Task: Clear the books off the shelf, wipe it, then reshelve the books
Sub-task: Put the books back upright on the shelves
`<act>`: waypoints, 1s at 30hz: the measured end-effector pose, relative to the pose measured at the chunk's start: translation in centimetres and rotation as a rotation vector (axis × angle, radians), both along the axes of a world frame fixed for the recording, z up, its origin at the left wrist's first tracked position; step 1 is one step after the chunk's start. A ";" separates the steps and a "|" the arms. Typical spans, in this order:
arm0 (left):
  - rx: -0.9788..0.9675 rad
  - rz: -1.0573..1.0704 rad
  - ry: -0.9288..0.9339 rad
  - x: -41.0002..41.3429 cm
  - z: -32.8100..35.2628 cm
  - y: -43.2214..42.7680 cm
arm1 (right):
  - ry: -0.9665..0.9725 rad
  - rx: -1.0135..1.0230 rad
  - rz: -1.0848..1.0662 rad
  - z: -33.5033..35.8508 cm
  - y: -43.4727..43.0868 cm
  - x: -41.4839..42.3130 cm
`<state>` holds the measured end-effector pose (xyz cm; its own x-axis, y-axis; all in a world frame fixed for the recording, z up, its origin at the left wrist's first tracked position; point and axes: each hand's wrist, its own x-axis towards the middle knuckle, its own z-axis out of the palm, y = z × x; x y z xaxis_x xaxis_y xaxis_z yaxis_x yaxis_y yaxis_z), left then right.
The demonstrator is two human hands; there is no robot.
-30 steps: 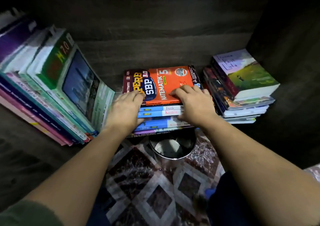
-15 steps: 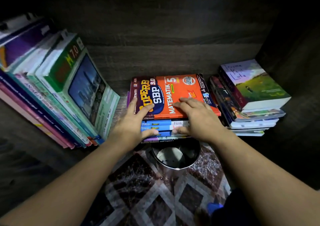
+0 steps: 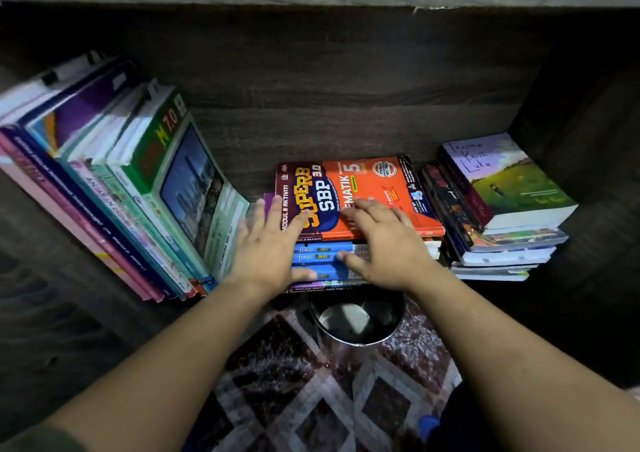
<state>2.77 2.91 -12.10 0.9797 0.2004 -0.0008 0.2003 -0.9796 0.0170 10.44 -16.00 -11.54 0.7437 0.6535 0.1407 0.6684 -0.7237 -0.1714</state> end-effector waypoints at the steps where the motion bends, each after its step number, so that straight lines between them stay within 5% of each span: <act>1: 0.119 0.013 -0.018 -0.3 0.7 0.1 | -0.013 -0.009 0.021 0.1 0.5 -0.3; 4: 0.290 0.058 -0.185 -1.6 3.4 0.8 | -0.017 -0.057 0.086 -0.1 2.3 -1.1; 14: 0.328 0.262 -0.618 -7.5 9.1 6.4 | 0.031 -0.153 -0.023 1.3 5.6 -1.7; 25: 0.308 0.243 -0.502 -9.4 9.3 9.9 | 0.076 -0.207 -0.012 1.3 5.6 -0.2; 30: 0.328 0.306 -0.572 -9.9 9.1 9.9 | -0.096 -0.197 -0.066 2.4 6.1 -0.8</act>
